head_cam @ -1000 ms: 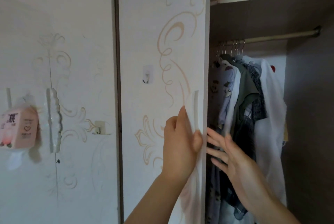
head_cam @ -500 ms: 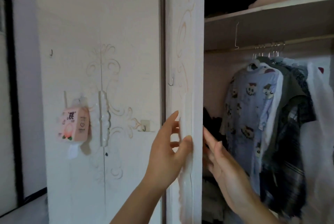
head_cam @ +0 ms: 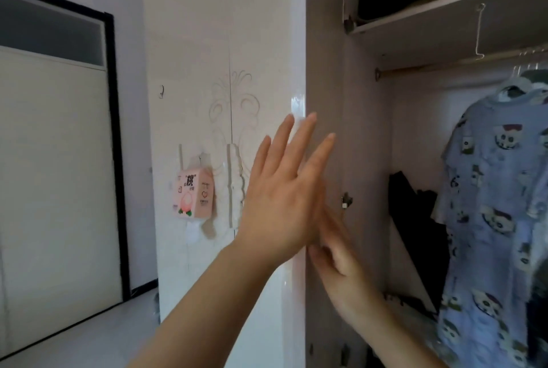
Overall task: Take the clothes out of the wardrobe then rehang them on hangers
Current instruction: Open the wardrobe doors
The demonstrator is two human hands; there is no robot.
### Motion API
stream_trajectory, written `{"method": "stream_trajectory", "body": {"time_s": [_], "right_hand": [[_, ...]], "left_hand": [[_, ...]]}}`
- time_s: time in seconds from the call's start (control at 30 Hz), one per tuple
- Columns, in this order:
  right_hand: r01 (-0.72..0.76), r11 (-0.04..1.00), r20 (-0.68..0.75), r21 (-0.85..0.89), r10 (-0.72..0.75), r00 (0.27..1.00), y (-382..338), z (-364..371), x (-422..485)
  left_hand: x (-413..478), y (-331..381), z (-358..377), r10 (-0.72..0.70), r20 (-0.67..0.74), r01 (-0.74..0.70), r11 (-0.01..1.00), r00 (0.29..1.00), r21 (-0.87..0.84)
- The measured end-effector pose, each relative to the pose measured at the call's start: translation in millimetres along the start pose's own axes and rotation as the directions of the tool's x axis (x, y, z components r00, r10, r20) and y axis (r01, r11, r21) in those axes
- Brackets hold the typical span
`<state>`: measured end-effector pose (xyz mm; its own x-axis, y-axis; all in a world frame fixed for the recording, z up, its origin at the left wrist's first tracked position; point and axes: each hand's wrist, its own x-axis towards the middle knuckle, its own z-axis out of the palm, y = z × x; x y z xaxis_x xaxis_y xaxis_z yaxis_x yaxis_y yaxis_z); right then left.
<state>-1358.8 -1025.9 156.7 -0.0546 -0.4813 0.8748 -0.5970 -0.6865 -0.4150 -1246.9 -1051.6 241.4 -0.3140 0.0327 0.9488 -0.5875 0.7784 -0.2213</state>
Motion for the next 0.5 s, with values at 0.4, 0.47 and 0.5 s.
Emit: {"method": "stream_trajectory", "body": {"time_s": [0.4,0.47,0.5], "right_hand": [[0.173,0.904,0.036,-0.391,-0.173,0.984,40.9,68.2,13.1],[0.154,0.874,0.029,-0.462,-0.159,0.987,44.7,78.1,16.2],[0.146,0.869,0.028,-0.473,-0.151,0.988,46.0,82.3,17.6]], "left_hand": [[-16.3,-72.5,-4.2,-0.025,0.195,-0.092,0.818,0.980,0.568],[-18.5,-81.3,-4.5,-0.046,0.206,-0.090,0.793,0.977,0.603],[-19.6,-85.4,-4.7,-0.058,0.211,-0.086,0.785,0.976,0.613]]}}
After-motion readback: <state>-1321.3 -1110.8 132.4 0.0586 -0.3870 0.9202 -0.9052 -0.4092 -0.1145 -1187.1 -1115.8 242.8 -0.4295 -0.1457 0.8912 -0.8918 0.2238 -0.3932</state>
